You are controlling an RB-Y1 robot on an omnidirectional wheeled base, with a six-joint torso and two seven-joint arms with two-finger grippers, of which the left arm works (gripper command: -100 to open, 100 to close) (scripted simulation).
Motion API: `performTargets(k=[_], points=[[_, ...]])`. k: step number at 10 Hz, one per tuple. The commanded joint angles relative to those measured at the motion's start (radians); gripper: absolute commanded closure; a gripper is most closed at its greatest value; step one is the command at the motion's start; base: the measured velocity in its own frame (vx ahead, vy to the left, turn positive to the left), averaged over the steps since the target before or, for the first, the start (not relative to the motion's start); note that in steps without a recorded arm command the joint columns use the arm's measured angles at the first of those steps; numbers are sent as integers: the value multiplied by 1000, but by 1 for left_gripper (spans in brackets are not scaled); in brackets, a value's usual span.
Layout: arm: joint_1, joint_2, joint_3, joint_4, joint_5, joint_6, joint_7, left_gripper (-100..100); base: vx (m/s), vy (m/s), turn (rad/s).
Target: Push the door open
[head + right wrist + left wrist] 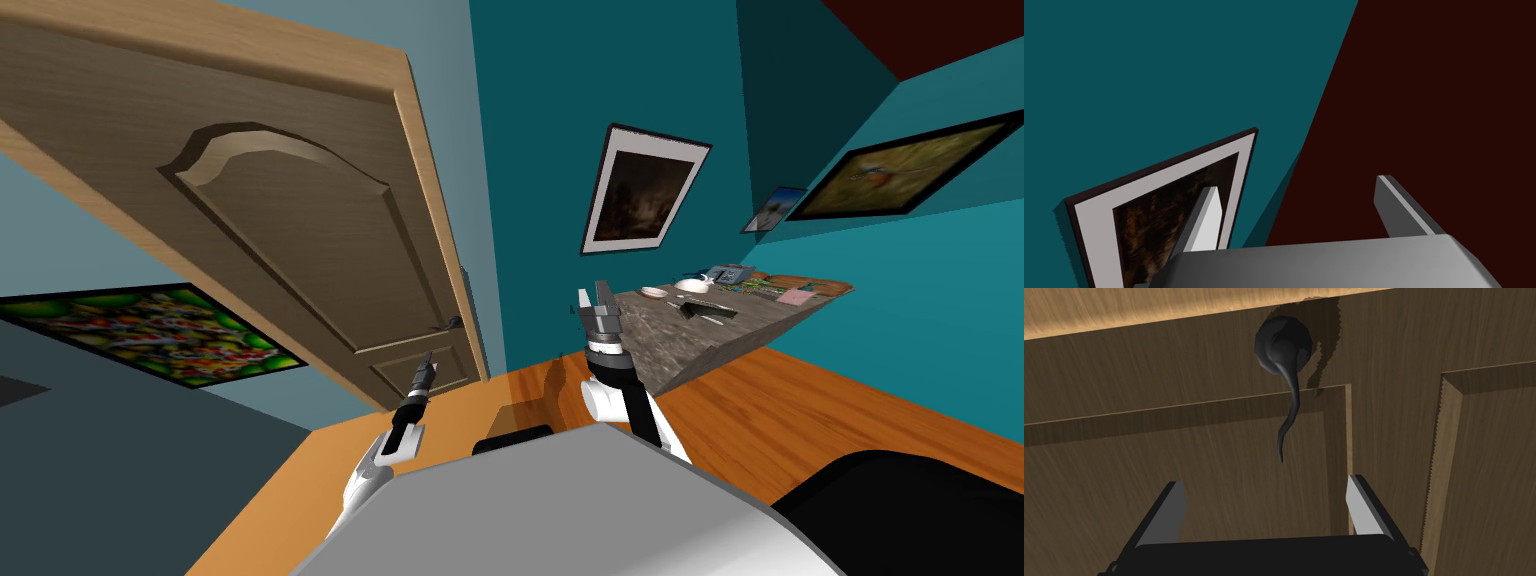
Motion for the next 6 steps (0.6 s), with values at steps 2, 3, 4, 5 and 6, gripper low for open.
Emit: performTargets(k=[2, 3, 4, 5, 6], points=[[-20, 5, 5, 50, 0, -8, 7, -100, 117, 3, -5], [-27, 7, 7, 66, 0, -10, 10, -100, 147, 8, -7], [-19, 6, 5, 49, 0, -5, 9, -100, 67, 3, -1], [-23, 4, 8, 54, 1, -5, 6, -100, 103, 26, -17], [-24, 3, 9, 56, 2, -5, 4, -100, 160, 26, -22]])
